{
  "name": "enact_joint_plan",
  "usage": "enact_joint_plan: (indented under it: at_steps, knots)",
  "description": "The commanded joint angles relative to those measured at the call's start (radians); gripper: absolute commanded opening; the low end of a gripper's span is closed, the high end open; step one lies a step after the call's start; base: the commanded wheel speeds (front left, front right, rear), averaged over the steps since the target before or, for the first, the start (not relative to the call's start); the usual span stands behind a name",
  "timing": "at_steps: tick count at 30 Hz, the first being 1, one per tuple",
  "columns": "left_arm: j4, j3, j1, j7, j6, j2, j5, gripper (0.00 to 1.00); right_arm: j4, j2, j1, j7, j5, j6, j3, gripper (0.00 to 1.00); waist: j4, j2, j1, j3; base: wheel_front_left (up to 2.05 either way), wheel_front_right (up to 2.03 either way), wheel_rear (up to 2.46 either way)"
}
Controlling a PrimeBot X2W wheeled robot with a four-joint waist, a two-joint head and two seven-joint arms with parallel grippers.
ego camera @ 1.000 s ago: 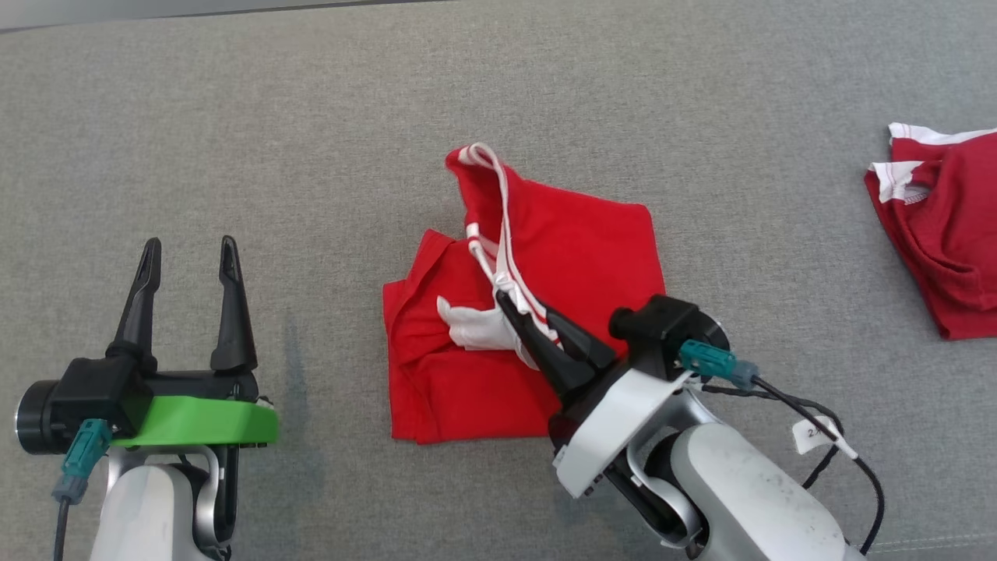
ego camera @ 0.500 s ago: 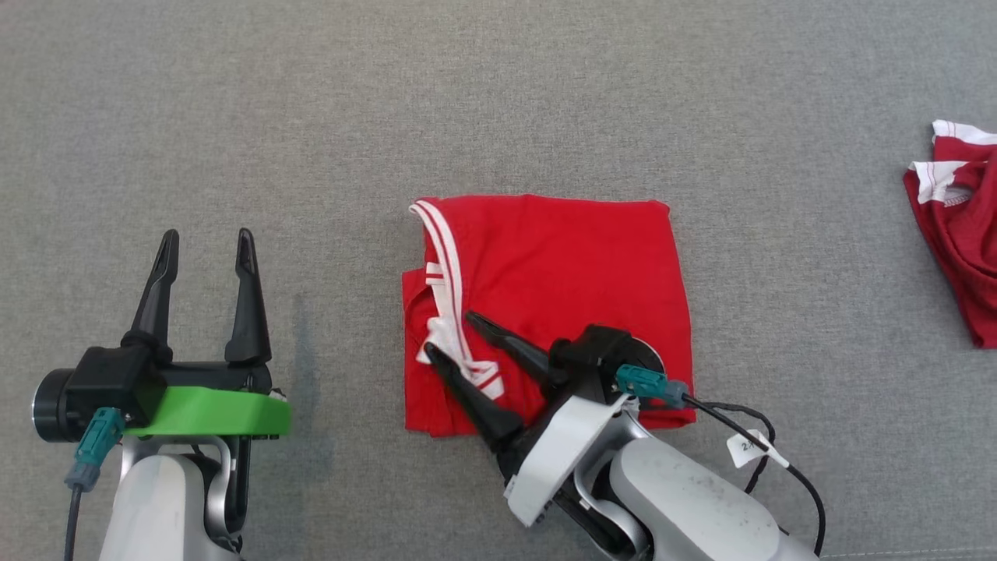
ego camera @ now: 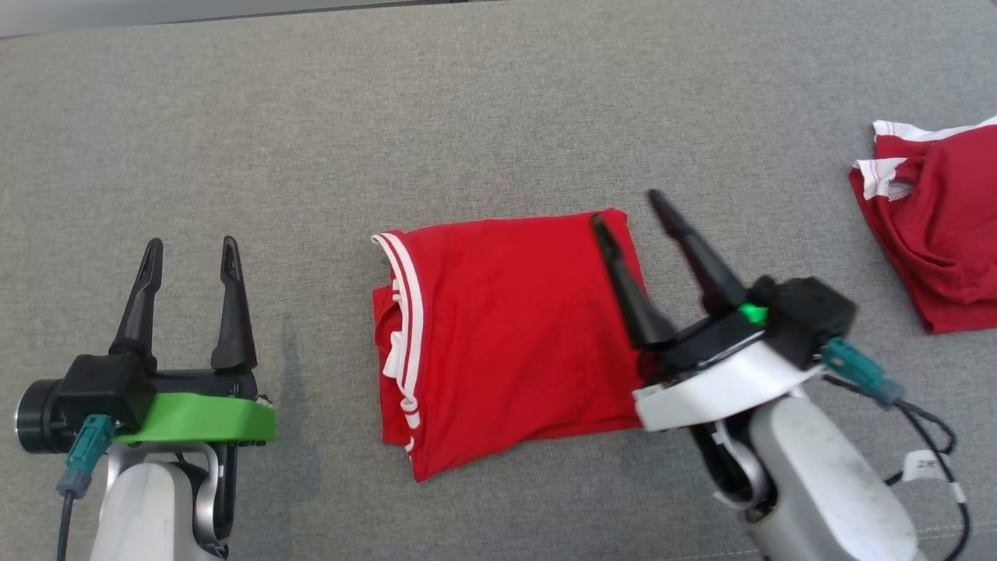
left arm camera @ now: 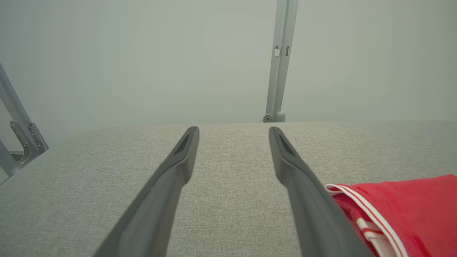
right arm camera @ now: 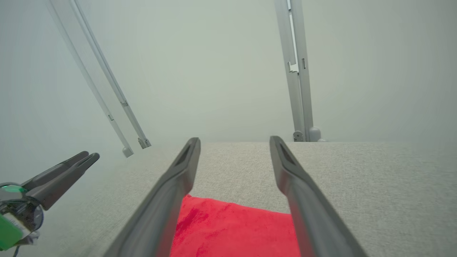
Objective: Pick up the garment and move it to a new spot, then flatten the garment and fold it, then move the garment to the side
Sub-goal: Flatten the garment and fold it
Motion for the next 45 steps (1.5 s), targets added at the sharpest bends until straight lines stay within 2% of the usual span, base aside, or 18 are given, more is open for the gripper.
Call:
enact_joint_plan:
  at_steps: [1, 6, 11, 27, 45]
  knots:
    - [-0.001, 0.005, 0.007, -0.003, 0.004, 0.008, 0.009, 1.0, -0.009, -0.011, 0.019, -0.001, -0.013, 0.0, -0.03, 1.0, -0.012, 0.0, 0.0, -0.013, 0.0, 0.0, 0.0]
    - [0.0, 0.017, 0.034, -0.003, 0.014, 0.016, 0.011, 1.0, -0.032, -0.052, 0.093, 0.024, -0.066, 0.0, -0.241, 1.0, -0.021, 0.0, 0.0, -0.052, 0.0, 0.0, 0.0]
    - [0.001, 0.025, 0.069, 0.001, 0.019, 0.026, 0.001, 1.0, -0.026, -0.089, 0.153, 0.051, -0.083, 0.0, -0.329, 1.0, -0.019, 0.0, 0.0, -0.104, 0.0, 0.0, 0.0]
    - [-0.008, 0.012, 0.223, 0.066, 0.007, 0.064, -0.014, 1.0, -0.017, -0.101, 0.321, 0.121, -0.069, 0.0, -0.356, 1.0, -0.009, 0.0, 0.0, -0.279, 0.0, 0.0, 0.0]
    - [-0.044, 0.001, 0.258, 0.116, 0.013, 0.083, -0.037, 1.0, -0.046, -0.085, 0.37, 0.149, -0.064, 0.0, -0.383, 1.0, -0.011, 0.0, 0.0, -0.303, 0.0, 0.0, 0.0]
